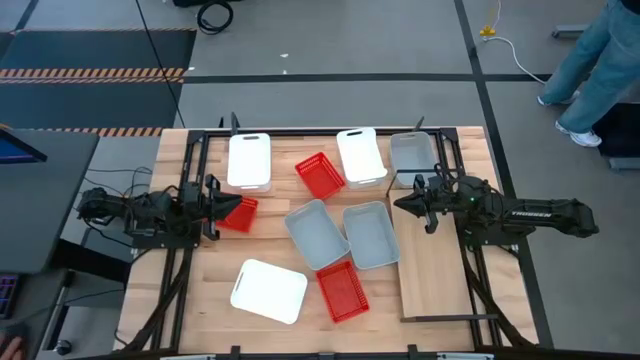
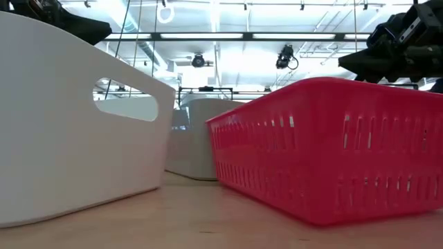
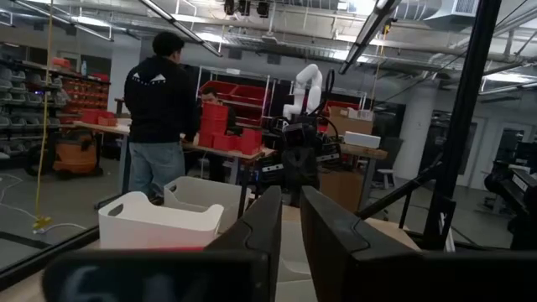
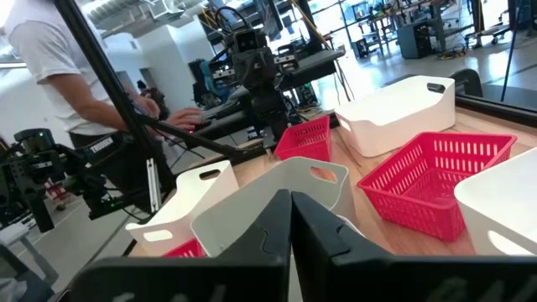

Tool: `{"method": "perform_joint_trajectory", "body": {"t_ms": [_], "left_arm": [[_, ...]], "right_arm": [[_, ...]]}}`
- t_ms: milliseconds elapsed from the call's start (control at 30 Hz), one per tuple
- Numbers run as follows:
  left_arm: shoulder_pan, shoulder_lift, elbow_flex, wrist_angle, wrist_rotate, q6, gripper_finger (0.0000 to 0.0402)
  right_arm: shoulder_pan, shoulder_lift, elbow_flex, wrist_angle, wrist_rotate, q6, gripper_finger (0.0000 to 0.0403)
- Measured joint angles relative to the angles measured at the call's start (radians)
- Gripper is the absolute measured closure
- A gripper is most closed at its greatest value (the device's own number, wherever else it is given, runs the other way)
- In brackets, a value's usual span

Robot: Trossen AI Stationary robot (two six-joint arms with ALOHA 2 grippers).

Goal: Stack baskets on shelf by color

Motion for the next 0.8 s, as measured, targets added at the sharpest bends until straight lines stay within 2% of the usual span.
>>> {"method": "perform_joint_trajectory", "body": {"t_ms": [800], "left_arm": [[0.000, 0.000, 0.000, 0.000, 0.000, 0.000, 0.0343]], "right_arm": [[0.000, 0.000, 0.000, 0.000, 0.000, 0.000, 0.0391]]}}
